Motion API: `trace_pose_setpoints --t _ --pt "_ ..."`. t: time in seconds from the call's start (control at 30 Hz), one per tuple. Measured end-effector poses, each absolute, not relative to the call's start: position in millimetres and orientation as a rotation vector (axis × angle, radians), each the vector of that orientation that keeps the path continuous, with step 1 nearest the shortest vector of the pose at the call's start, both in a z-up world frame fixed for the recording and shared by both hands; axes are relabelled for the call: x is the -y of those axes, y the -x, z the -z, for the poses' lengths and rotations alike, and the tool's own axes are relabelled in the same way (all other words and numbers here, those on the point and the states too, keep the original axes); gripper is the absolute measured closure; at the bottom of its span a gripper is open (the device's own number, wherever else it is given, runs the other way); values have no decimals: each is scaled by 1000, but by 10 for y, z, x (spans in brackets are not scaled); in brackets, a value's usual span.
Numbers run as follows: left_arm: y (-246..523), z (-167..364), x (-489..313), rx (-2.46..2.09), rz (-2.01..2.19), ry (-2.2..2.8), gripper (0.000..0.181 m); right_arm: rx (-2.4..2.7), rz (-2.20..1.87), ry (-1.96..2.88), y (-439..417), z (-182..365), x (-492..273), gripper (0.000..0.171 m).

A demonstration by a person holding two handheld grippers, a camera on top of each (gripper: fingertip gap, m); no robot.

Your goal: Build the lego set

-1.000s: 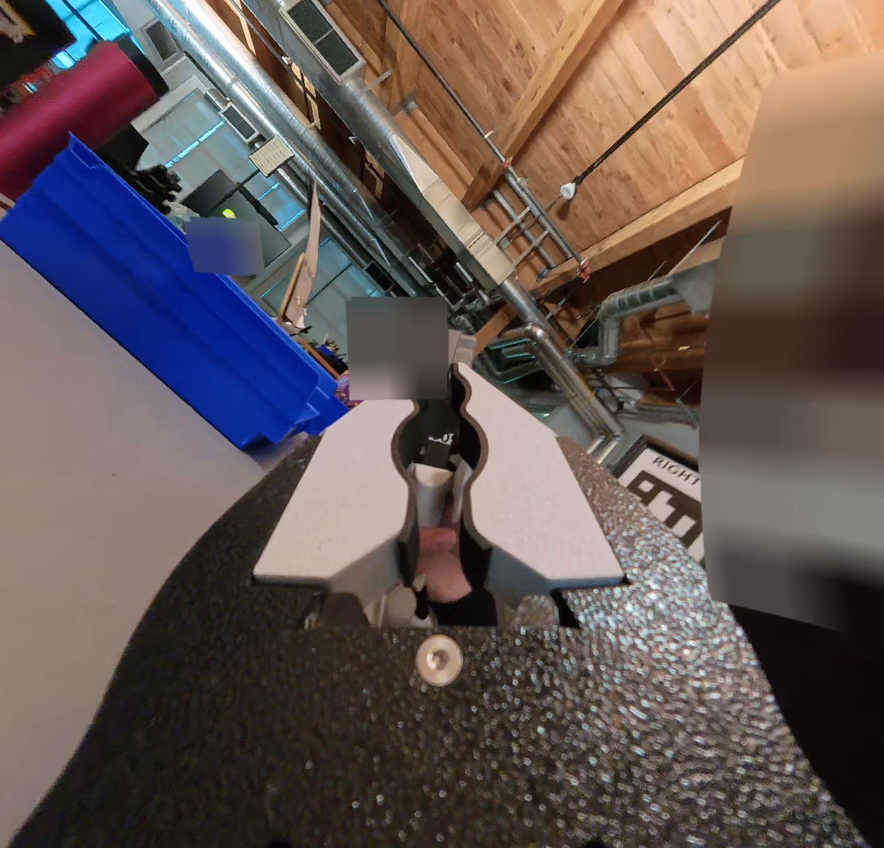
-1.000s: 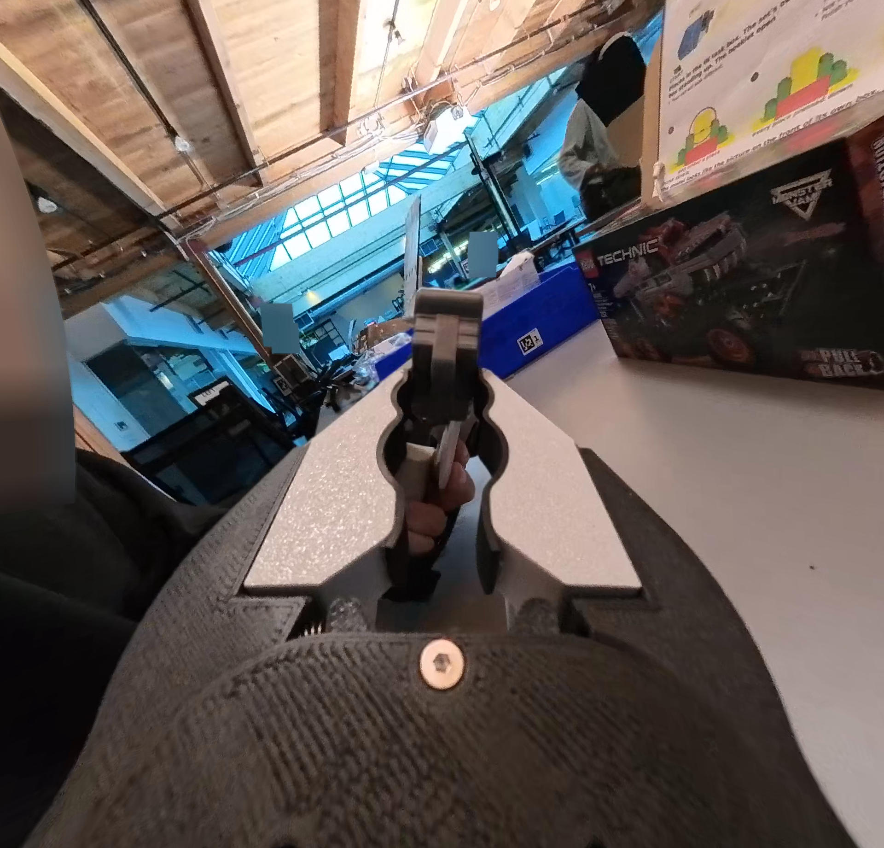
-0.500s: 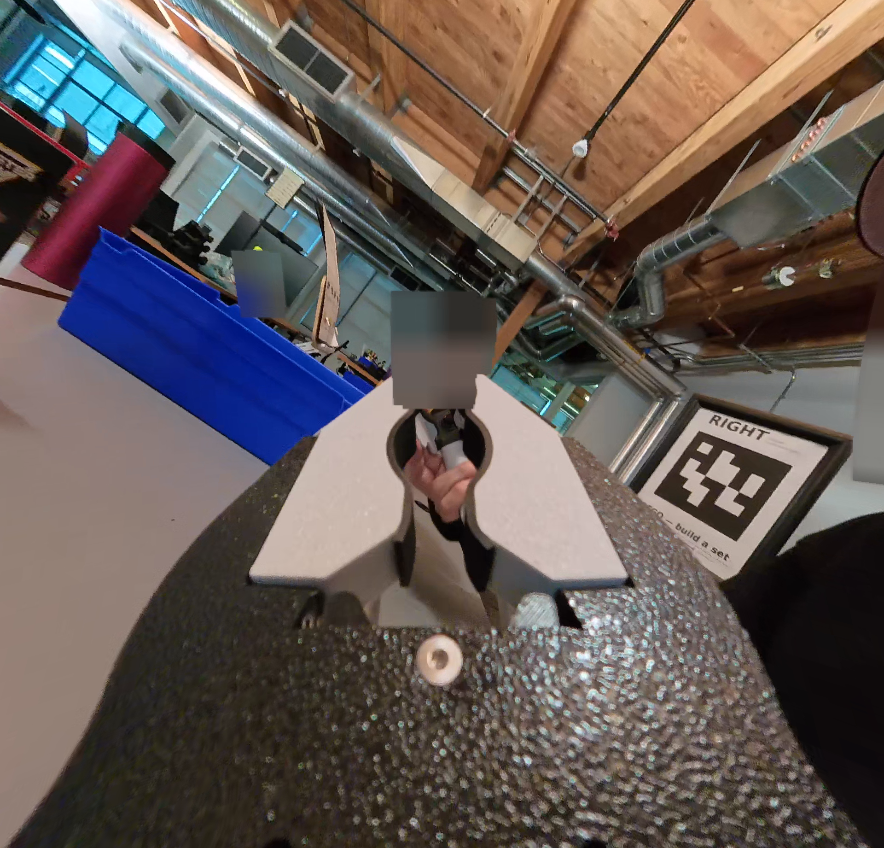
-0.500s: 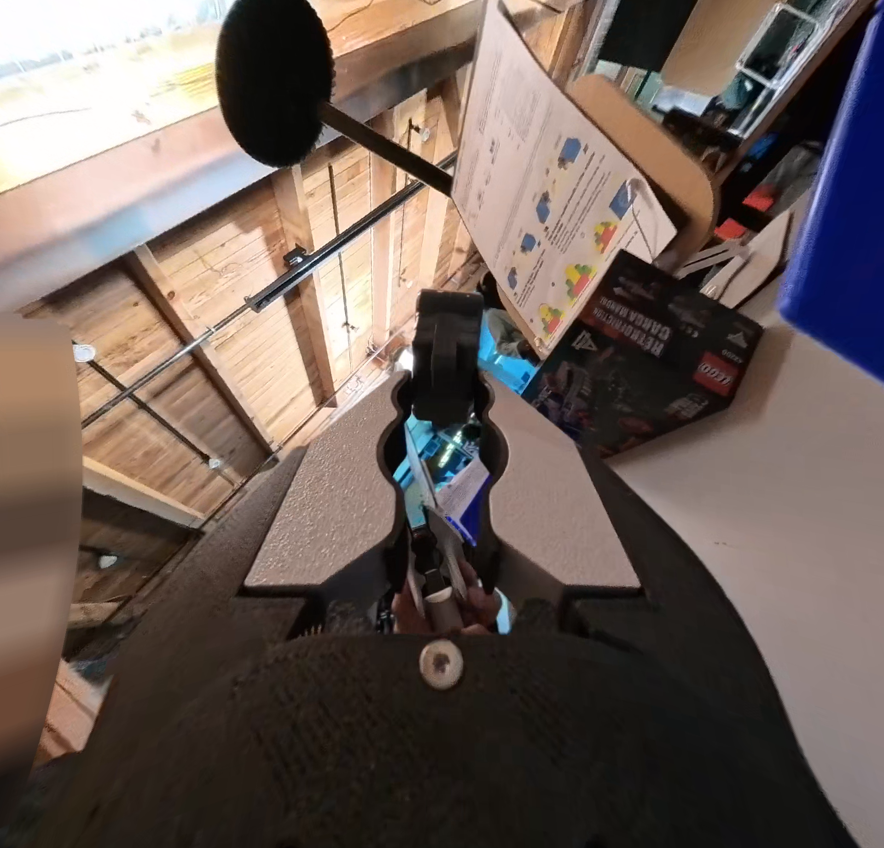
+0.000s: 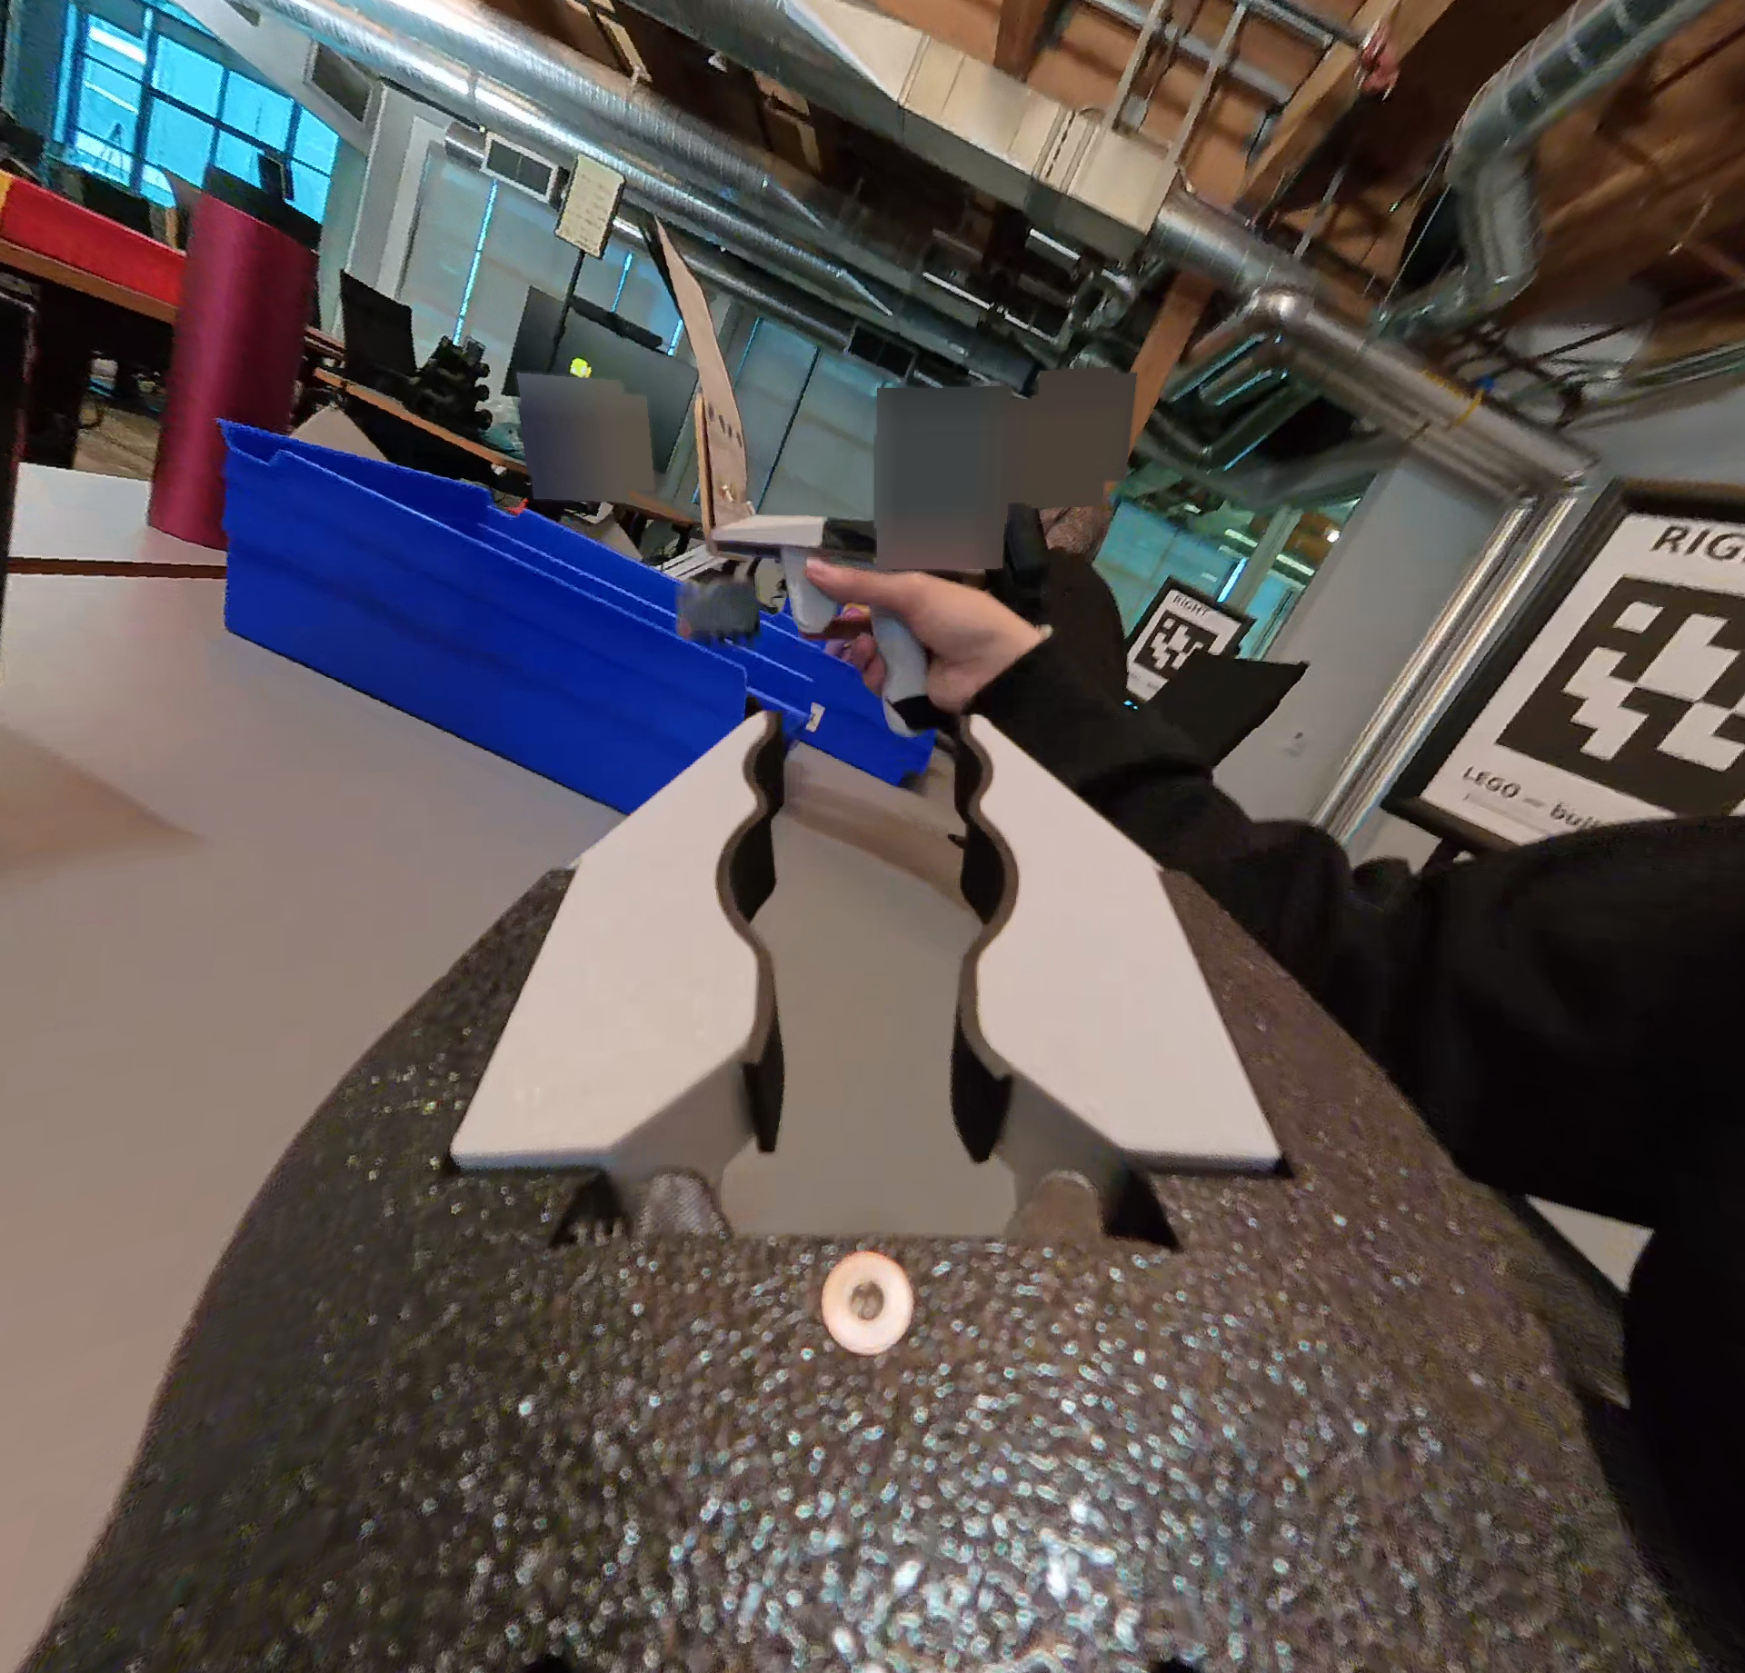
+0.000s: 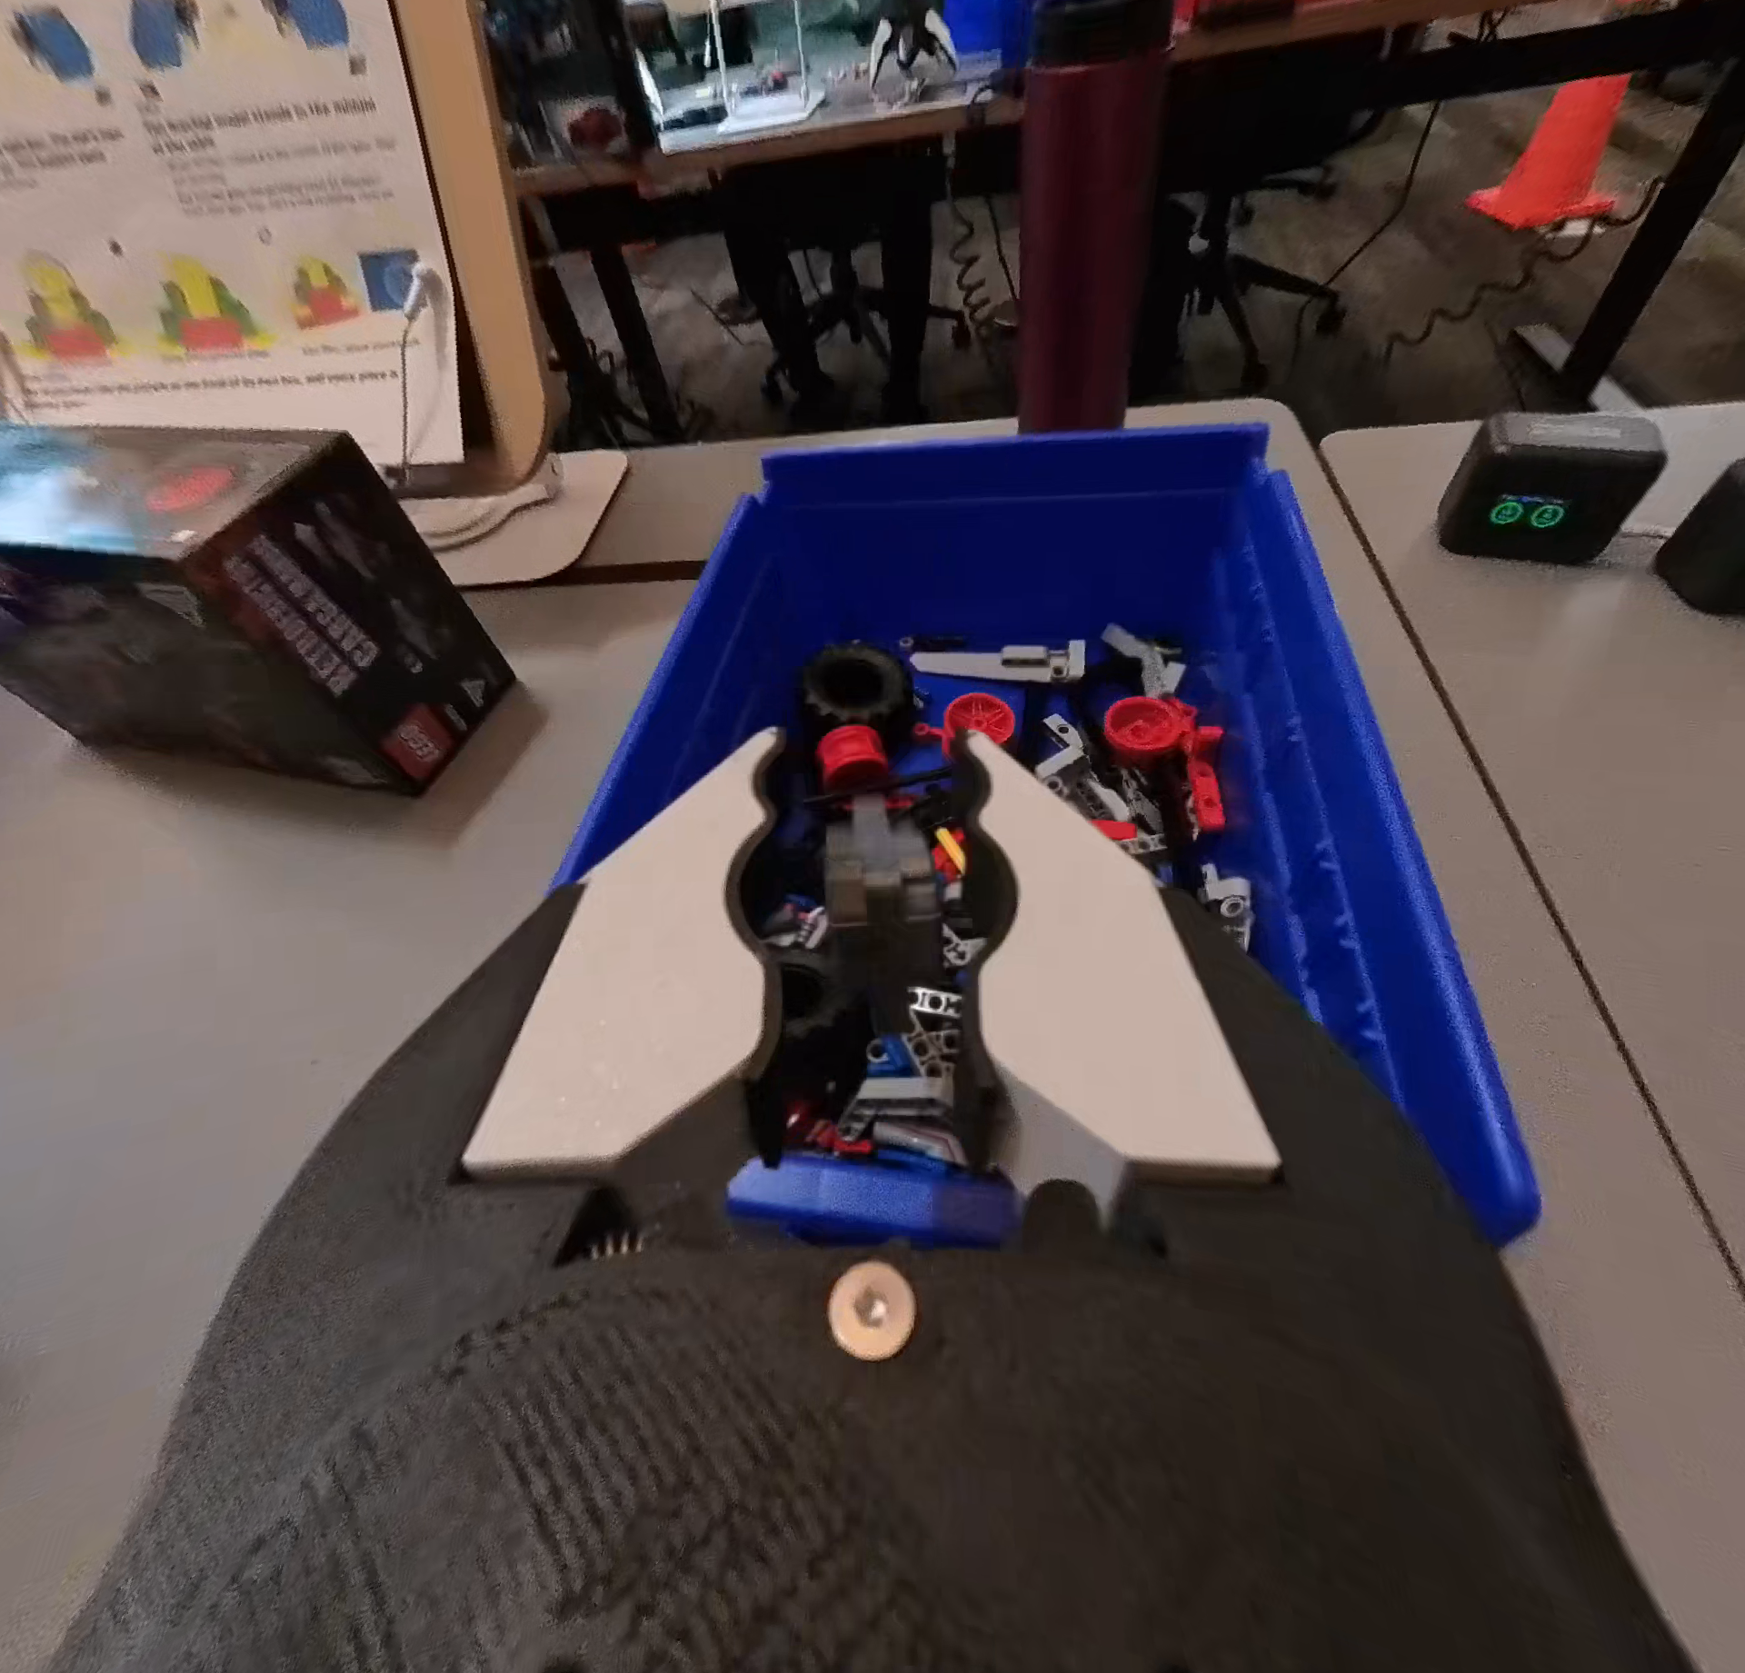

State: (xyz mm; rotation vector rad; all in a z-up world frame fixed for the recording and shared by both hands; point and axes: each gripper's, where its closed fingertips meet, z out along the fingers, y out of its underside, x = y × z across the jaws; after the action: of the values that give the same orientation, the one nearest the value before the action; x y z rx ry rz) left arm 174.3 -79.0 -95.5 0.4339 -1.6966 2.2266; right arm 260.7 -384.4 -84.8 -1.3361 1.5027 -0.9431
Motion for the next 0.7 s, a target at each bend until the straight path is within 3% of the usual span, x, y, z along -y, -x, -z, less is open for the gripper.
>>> trace_pose_setpoints --t 0.07,0.1,0.23,0.4,0.53,0.7 --pt "-1763 992 793 1731 -2230 -443 143 -1563 929 1429 -2675 872 3942 97" --pt "-1766 1014 797 1746 -2224 -443 141 -1577 967 1443 -2660 808 4006 93" --pt "-1753 1050 815 1759 -2196 -441 139 -1501 1115 1364 -2336 504 3945 92" --pt "-1699 1088 857 1841 -2173 -403 139 -1434 1202 1553 -1609 1091 3165 86" --pt "-1652 1143 908 1996 -2191 -332 133 -1301 1457 1658 -1474 1395 2692 96" --pt "-1815 1207 847 2229 -2336 -318 112 -1223 1214 1651 -1784 1464 2067 75"
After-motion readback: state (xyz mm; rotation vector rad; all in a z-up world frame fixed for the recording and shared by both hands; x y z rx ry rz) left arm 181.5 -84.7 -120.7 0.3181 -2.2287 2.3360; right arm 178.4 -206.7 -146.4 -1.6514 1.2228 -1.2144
